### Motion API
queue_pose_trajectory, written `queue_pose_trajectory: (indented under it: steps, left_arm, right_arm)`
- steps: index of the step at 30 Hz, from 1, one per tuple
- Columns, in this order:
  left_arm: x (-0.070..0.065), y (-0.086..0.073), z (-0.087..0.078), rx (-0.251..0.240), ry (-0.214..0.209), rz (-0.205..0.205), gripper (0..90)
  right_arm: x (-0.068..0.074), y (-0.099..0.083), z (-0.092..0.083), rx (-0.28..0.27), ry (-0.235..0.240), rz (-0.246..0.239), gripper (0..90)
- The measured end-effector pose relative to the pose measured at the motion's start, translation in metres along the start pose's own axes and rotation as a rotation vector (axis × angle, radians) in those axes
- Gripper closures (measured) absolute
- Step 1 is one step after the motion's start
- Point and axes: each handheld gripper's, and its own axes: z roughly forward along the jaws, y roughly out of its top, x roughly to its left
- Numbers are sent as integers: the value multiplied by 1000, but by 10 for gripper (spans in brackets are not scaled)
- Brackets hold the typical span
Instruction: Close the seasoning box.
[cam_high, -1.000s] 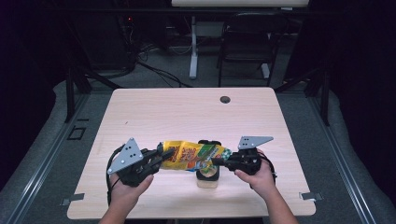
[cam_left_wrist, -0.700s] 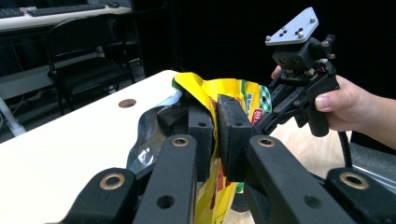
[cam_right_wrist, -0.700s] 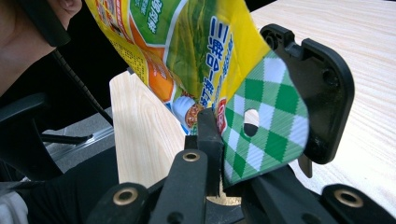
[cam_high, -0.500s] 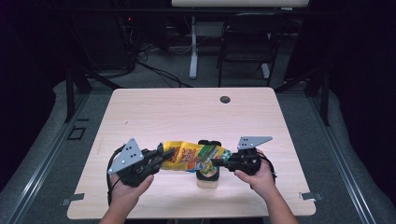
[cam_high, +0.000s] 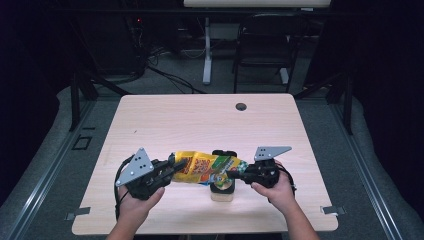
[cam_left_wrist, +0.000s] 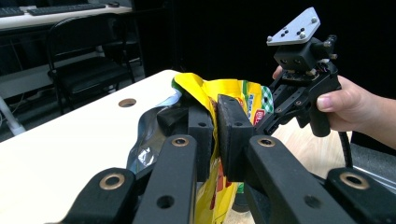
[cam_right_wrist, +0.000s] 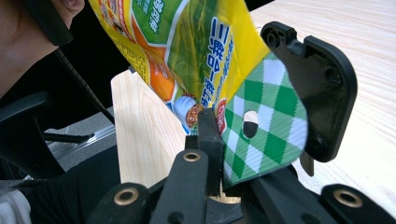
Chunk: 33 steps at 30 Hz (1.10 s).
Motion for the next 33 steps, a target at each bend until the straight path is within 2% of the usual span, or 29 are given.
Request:
queue_pose_trajectory:
  steps: [25, 33]
  left_arm:
    - [0, 2, 0, -1, -1, 5, 850]
    - [2, 2, 2, -7, -7, -10, 850]
  right_arm:
    - [0, 0, -1, -4, 7, 2, 896]
    - [1, 2, -6, -8, 0, -4, 897]
